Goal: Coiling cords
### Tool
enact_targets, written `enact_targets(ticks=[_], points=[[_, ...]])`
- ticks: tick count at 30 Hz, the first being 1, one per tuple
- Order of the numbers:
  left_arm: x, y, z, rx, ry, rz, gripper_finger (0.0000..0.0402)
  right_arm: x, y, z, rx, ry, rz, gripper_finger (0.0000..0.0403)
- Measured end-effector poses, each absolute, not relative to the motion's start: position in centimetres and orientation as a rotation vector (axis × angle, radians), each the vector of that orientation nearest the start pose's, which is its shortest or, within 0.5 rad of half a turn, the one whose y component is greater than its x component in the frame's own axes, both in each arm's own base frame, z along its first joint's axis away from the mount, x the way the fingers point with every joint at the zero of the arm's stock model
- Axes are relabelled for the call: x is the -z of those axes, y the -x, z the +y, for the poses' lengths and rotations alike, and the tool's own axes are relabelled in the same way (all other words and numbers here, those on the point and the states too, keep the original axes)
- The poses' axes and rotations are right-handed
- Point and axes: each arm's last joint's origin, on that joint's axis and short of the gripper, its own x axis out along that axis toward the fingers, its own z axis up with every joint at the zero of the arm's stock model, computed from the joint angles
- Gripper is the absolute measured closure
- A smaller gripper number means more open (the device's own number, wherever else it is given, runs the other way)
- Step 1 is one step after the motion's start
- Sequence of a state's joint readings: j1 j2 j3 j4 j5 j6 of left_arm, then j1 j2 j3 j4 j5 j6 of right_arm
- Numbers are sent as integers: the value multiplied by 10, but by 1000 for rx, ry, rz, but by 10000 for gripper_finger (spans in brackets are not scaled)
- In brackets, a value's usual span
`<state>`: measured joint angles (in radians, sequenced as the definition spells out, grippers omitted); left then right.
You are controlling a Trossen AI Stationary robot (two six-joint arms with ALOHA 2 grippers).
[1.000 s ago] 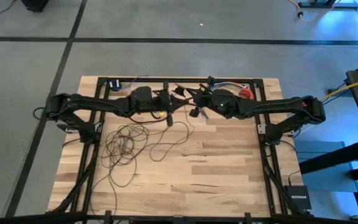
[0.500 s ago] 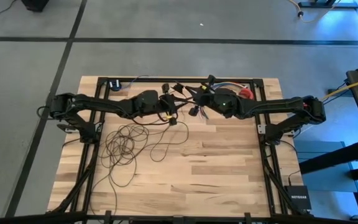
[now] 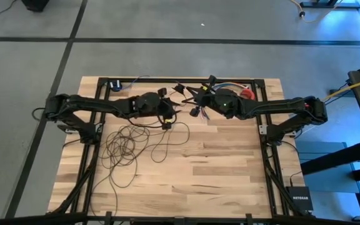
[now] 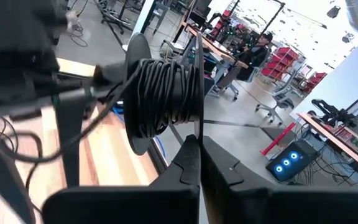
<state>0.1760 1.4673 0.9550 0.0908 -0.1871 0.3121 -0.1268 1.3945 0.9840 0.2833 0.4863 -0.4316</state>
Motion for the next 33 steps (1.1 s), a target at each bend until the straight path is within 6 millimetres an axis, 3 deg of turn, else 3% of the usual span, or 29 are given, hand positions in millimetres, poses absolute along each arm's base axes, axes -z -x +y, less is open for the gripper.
enact_targets(ticks=[16,24,33], points=[[-264,-315,59,-260,-169,444,283,-308,-311,-53,567,441,259,400],[-262,-312,58,-251,-186,481,242,-308,-311,-53,567,441,259,401],[-282,-294,55,-265,-195,463,243,-307,-310,-53,574,462,286,401]])
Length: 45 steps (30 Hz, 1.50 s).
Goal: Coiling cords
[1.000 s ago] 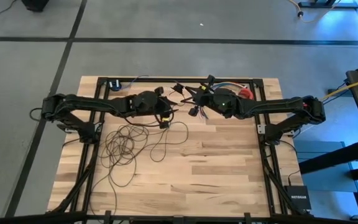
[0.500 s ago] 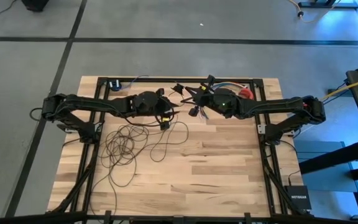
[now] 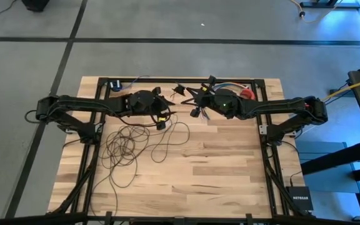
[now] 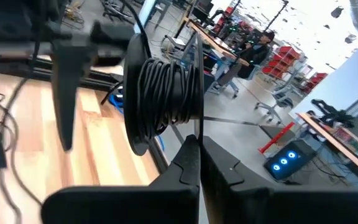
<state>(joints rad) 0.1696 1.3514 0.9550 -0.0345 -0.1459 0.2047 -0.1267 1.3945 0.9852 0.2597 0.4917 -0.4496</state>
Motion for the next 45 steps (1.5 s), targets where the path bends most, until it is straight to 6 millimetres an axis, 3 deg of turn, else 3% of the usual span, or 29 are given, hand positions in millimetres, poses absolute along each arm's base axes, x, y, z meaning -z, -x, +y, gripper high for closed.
enact_targets(ticks=[5,17,29,35,45], points=[[-281,-291,54,-266,-182,493,250,-309,-310,-58,574,461,270,401],[-290,-295,57,-280,-211,394,255,-290,-291,-103,450,282,145,401],[-272,-300,56,-250,-64,480,254,-277,-286,-103,398,326,89,401],[-264,-305,61,-245,-136,509,254,-285,-285,-104,425,408,22,402],[-267,-302,80,-307,-186,483,254,-298,-287,-104,436,469,-15,402]])
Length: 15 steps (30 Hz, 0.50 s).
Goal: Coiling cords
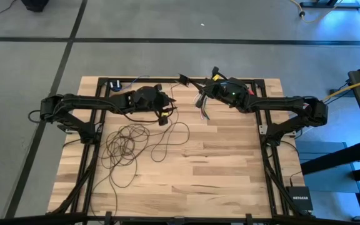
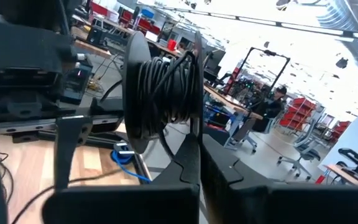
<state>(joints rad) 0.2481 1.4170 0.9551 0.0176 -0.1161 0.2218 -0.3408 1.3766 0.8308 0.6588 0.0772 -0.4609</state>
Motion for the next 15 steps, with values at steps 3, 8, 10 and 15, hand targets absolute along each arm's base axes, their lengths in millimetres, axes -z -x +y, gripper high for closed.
enact_targets(ticks=[3,8,10,15], points=[[-267,-302,82,-287,-198,485,254,-300,-288,-104,439,477,-24,402],[-267,-302,82,-276,-220,493,254,-297,-288,-105,463,480,20,402],[-266,-300,84,-302,-219,512,254,-294,-288,-106,457,477,58,402],[-262,-296,88,-389,-228,578,254,-287,-288,-106,441,470,123,402]])
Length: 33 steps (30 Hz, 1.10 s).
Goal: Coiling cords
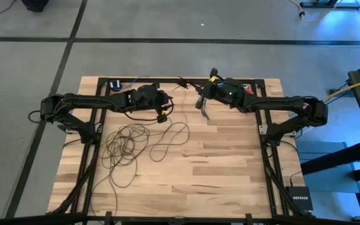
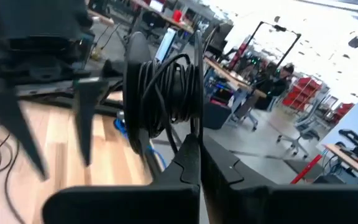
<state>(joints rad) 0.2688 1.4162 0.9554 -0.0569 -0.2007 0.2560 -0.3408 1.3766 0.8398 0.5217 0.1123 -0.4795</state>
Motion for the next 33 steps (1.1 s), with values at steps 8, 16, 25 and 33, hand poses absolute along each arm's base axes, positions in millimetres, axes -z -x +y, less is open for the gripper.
enact_targets(ticks=[8,16,25,33], points=[[-255,-288,101,-497,-114,644,242,-283,-288,-106,431,464,164,402],[-247,-310,104,-313,-152,517,216,-283,-288,-106,430,464,168,402],[-214,-337,133,-292,-123,393,215,-282,-288,-106,427,463,177,402],[-181,-348,155,-244,-13,326,215,-282,-288,-106,428,463,175,402]])
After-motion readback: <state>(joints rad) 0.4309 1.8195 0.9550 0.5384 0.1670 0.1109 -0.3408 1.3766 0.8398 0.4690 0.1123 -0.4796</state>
